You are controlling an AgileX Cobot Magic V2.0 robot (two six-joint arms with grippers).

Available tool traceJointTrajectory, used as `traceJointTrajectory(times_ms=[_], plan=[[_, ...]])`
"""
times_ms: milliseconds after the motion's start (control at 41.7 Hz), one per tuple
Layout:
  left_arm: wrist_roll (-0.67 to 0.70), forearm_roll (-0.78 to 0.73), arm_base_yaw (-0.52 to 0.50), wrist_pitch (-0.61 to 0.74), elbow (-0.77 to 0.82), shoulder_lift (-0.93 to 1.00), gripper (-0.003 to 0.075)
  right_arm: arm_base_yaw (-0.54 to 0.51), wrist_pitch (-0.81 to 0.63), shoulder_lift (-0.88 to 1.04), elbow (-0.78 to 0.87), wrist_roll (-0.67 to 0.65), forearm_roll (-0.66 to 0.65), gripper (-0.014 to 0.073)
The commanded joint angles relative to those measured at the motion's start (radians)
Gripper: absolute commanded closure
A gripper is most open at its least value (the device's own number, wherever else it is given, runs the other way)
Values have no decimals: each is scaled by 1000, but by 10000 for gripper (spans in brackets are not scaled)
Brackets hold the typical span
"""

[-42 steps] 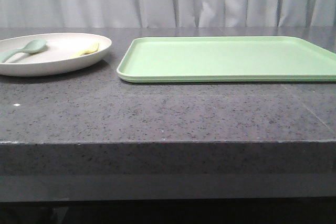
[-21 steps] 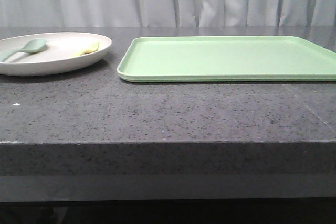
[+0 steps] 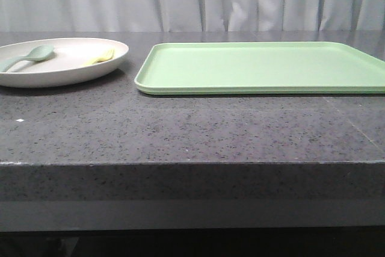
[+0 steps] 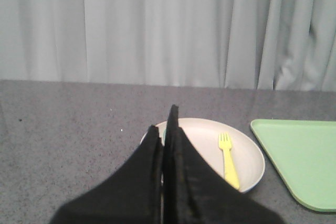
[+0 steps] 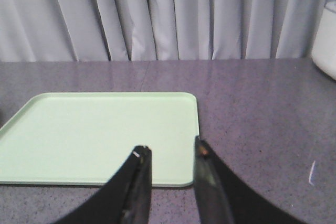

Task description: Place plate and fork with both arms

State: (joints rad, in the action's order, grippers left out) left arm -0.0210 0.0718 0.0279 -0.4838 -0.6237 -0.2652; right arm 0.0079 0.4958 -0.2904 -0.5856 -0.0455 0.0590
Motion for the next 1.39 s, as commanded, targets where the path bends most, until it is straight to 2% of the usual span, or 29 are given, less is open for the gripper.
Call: traceJointTrajectory(times_ms=[0,312,1007,1055,1127,1175,1223,1295,1367], plan=[[6,12,1,64,-33,-70,738,-1,-56,-54,-36,9,-11,357],[6,12,1,62,-25,-173,738,-1,-56,-85,-35,9,-11,357],[6,12,1,66,-25,-182,723,-1,-91,-85,-35,9,-6,357],[6,12,1,66,-25,-182,698,-1,-91,-85,-35,9,-6,357],[6,3,1,70,-25,-182,619,-1,-90,-85,-35,9,-6,357],[6,-4,1,74,-25,-182,546,-2,-88,-85,-35,9,-11,357],[6,-20,1,78,-25,-182,440,-2,-89,-85,-35,9,-17,350],[6,-35,1,82,-25,-182,293,-3,-86,-85,-35,9,-43,259],[6,-37,1,83,-25,-182,197,-3,-79,-85,-35,9,-77,85]])
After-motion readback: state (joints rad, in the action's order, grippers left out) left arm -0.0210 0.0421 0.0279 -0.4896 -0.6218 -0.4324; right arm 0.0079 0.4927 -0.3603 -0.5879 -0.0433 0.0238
